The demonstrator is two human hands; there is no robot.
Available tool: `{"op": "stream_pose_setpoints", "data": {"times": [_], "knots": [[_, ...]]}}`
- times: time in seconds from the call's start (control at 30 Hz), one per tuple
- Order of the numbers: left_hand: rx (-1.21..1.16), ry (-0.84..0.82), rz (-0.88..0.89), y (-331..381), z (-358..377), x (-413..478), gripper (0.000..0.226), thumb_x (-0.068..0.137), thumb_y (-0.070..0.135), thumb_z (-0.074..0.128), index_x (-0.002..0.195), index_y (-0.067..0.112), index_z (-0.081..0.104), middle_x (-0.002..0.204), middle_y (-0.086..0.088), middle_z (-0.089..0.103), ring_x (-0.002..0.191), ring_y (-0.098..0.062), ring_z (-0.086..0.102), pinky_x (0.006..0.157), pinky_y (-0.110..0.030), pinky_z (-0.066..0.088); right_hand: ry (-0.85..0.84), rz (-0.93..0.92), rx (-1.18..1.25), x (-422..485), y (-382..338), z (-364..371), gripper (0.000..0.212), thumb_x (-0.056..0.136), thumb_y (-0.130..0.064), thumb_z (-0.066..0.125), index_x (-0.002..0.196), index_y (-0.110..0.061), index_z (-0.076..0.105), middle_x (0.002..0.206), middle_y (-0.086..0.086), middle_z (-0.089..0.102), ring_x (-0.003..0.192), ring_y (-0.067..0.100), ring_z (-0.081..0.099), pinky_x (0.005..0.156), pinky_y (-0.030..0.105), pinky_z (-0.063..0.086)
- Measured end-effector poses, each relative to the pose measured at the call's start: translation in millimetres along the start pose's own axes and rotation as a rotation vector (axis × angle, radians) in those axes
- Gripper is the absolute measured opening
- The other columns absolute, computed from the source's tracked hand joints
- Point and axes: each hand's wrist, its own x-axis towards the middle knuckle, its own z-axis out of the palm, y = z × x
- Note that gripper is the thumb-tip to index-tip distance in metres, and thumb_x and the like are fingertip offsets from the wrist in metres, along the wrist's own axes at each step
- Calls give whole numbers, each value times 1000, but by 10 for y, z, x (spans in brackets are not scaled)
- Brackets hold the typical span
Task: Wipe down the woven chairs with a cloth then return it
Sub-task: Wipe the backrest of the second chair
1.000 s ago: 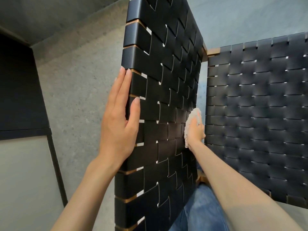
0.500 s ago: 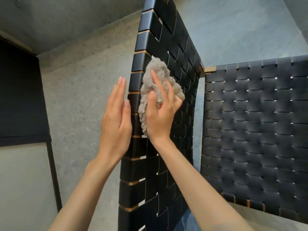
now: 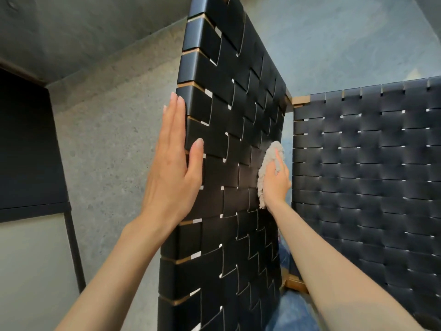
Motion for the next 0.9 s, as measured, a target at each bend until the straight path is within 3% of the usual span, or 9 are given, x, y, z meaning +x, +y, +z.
{"op": "stream_pose_setpoints", "data": {"times": [0.1, 0.2, 0.27, 0.37, 0.43, 0.5, 0.67, 0.77, 0.9], "knots": [[12, 20, 5, 3, 18, 3, 61, 101, 17, 40, 152, 16, 8, 160, 6, 5, 143, 3, 2, 116, -14, 5, 12, -102, 43, -185, -195, 28, 38, 104, -28, 33, 139, -36, 46, 145, -1, 44, 134, 22, 34, 101, 22, 22], [12, 31, 14, -7, 34, 11, 60, 99, 20, 39, 152, 15, 9, 159, 5, 7, 143, 3, 3, 115, -13, 5, -33, -412, 122, -670, -490, 44, 40, 100, -29, 41, 131, -54, 38, 149, -11, 36, 138, 14, 25, 98, 4, 19], [8, 42, 18, -11, 39, 15, 60, 99, 20, 38, 151, 15, 10, 159, 4, 9, 143, 2, 5, 115, -13, 6, -26, -480, 155, -849, -549, 62, 44, 96, -29, 43, 124, -61, 34, 145, -18, 32, 136, 9, 22, 95, -6, 18], [11, 53, 14, -16, 50, 11, 60, 98, 20, 38, 151, 15, 11, 159, 4, 10, 144, 1, 6, 116, -14, 8, 11, -427, 147, -673, -367, 87, 41, 95, -33, 41, 125, -60, 36, 146, -16, 34, 136, 13, 24, 100, 2, 20], [9, 56, 10, -23, 51, 6, 60, 98, 20, 38, 151, 15, 11, 159, 4, 11, 143, 2, 6, 115, -14, 8, 32, -287, 87, -403, -149, 68, 37, 100, -33, 40, 132, -50, 41, 147, -8, 39, 134, 18, 29, 100, 17, 23], [1, 65, 13, -25, 54, 4, 59, 98, 20, 39, 151, 16, 12, 159, 4, 12, 143, 2, 7, 116, -15, 9, 54, -130, 8, -107, 85, 31, 37, 103, -30, 36, 138, -36, 46, 143, 0, 45, 129, 22, 38, 96, 22, 21], [-20, 97, 13, -18, 64, -9, 59, 98, 17, 42, 150, 16, 15, 158, 4, 16, 143, 1, 11, 117, -18, 13, 6, 117, -88, 410, 509, -28, 43, 104, -34, 30, 142, -24, 45, 136, 8, 52, 128, 29, 46, 111, 47, 30], [-31, 103, 8, -6, 64, -13, 59, 98, 17, 43, 150, 18, 15, 158, 5, 16, 143, 2, 12, 116, -18, 14, 48, 206, -39, 388, 400, -23, 43, 104, -32, 30, 142, -20, 44, 139, 8, 51, 128, 28, 44, 113, 46, 28], [-41, 111, 3, 16, 45, 5, 57, 98, 19, 42, 150, 16, 18, 158, 5, 17, 143, 2, 12, 117, -19, 15, 79, -98, 89, -143, -113, 32, 40, 102, -24, 34, 138, -35, 45, 142, -5, 48, 131, 19, 39, 107, 25, 22]]}}
